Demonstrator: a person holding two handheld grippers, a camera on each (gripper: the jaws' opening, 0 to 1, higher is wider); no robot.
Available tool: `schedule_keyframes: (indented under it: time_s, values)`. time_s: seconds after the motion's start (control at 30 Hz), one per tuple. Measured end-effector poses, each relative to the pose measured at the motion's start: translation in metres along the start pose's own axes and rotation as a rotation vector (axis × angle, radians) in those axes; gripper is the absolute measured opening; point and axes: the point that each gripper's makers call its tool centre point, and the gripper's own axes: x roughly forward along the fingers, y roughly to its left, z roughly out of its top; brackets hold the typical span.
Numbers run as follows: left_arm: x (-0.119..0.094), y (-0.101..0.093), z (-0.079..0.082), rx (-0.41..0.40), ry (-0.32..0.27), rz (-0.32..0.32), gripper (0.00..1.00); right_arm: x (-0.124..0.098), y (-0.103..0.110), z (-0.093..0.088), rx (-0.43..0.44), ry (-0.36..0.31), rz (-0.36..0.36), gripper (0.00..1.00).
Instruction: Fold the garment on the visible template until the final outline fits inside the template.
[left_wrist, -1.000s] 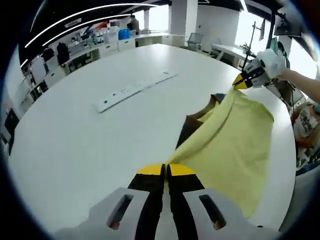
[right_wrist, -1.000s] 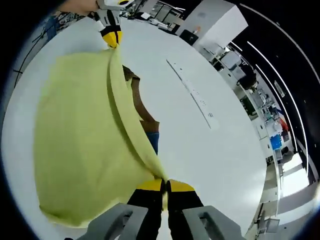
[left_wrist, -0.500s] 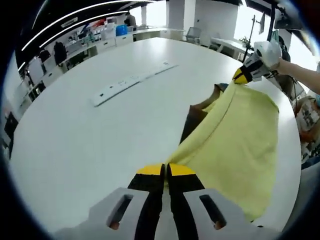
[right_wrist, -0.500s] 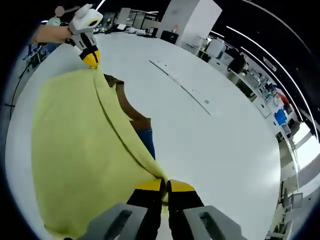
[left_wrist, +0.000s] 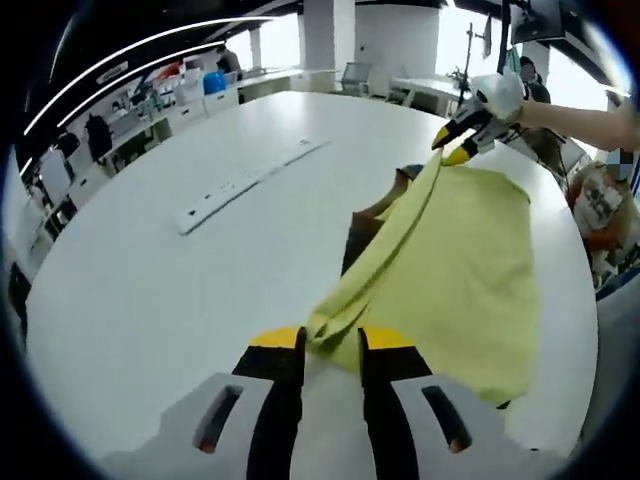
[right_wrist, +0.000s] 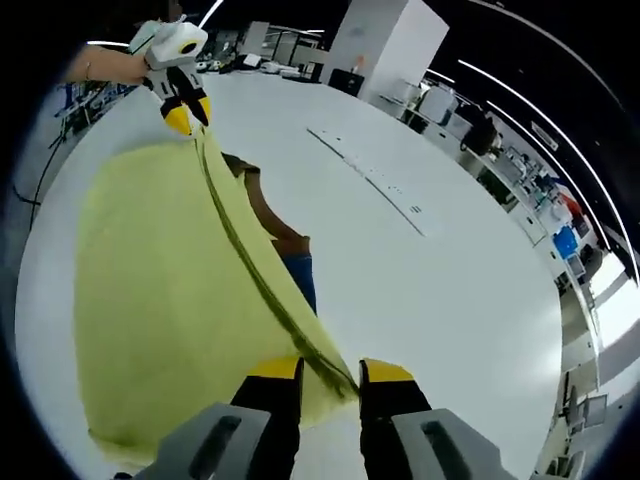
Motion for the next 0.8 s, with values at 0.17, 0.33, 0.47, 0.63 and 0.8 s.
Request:
schedule_keyframes:
  time_s: [0.17, 0.33, 0.47, 0.63, 0.8]
  values:
    - [0.007, 0.001, -0.001, 0.066, 0.008, 0.025, 0.17, 0.002, -0.003, -0.002, -0.009, 0.011, -0.019, 0.09]
    - [0.011, 0.002, 0.005, 0.074, -0.014, 0.042, 0.04, 0.004, -0.007, -0.005, -0.034, 0.033, -0.048, 0.01]
    - [0.008, 0.01, 0.008, 0.017, -0.032, 0.077, 0.0, 0.002, -0.007, -0.005, -0.034, 0.034, -0.046, 0.0]
    - [0.006, 0.021, 0.008, -0.127, -0.065, 0.107, 0.0, 0.002, -0.014, -0.002, 0.017, 0.014, -0.067, 0.0]
    - [0.009, 0.026, 0.004, -0.239, -0.069, 0.127, 0.0, 0.004, -0.014, 0.003, 0.172, -0.033, -0.066, 0.0]
